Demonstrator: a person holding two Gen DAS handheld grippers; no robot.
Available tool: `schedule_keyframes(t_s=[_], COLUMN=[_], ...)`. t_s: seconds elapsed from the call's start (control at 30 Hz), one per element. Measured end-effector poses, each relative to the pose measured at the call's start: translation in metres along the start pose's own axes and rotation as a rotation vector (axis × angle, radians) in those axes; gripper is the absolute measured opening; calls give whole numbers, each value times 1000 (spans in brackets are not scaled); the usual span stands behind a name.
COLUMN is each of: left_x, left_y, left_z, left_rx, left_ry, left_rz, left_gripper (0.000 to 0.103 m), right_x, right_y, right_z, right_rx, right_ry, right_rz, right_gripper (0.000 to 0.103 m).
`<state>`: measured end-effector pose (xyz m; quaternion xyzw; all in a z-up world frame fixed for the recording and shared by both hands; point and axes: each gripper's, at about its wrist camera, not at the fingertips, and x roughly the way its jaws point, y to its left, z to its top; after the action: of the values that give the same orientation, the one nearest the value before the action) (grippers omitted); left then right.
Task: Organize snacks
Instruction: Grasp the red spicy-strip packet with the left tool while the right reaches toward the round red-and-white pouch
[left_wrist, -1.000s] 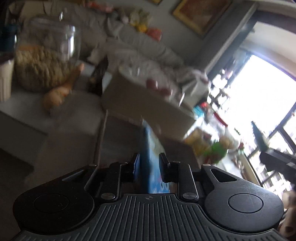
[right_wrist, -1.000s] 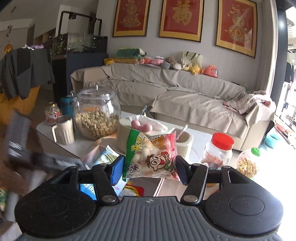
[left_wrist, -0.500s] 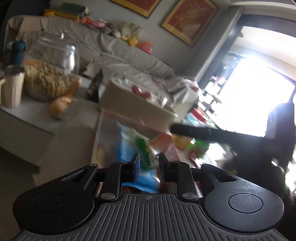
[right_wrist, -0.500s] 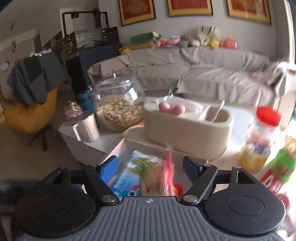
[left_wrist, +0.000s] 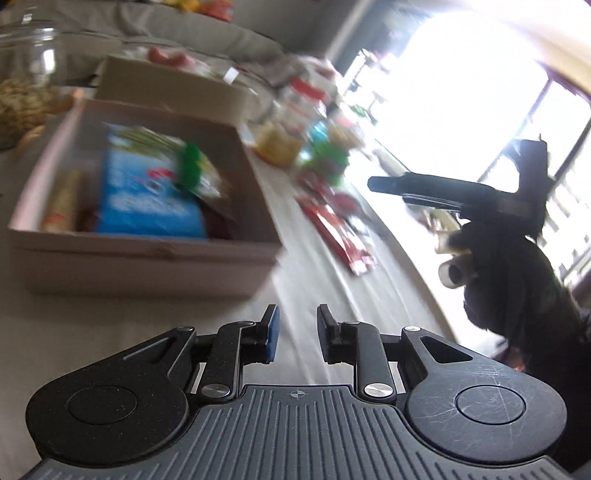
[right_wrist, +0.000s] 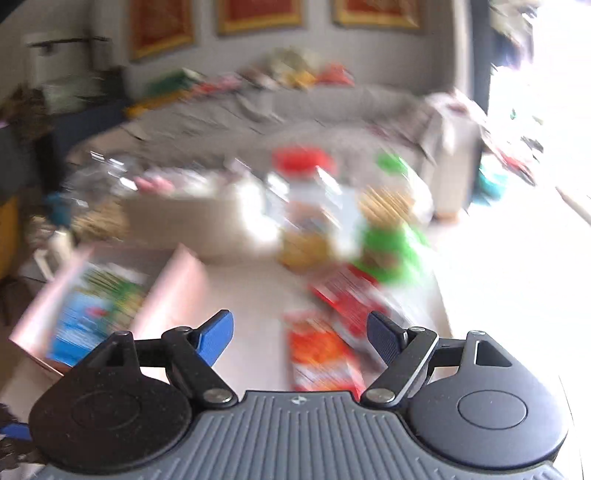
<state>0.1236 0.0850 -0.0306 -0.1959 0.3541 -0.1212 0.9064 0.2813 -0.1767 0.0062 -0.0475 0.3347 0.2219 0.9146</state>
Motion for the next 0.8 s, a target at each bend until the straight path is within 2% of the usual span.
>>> schedule_keyframes(t_s=[0.13, 0.23, 0.33, 0.5, 0.57, 0.67, 0.77, 0.8], left_x=[15, 20, 19, 25, 25, 23, 17, 15], left_y=[-15, -17, -17, -17, -18, -20, -19, -17], left_z=[-11, -13, -16, -18, -18, -19, -20, -20], left_rx=[36, 44, 35, -8, -17, -19, -20, -23], left_ry=[51, 79, 92, 99, 101, 100, 87, 82], left_rz=[-15, 5, 28, 48, 56, 64, 74, 80], left_gripper=[25, 25, 25, 25, 25, 25, 25, 25], right_x=[21, 40, 57, 96, 119, 157, 178, 181], right_y=[-15, -17, -22, -29, -33, -39, -36, -35], right_z=[-27, -34, -27, 4, 19, 35, 44, 45], right_rx=[-26, -21, 10, 76, 139, 231, 176, 144], right_ry=[59, 68, 39, -12, 9, 102, 145, 163], right_rz=[-59, -64, -64, -130, -129, -98, -116, -110], right_gripper=[80, 80, 80, 80, 80, 81, 81, 78])
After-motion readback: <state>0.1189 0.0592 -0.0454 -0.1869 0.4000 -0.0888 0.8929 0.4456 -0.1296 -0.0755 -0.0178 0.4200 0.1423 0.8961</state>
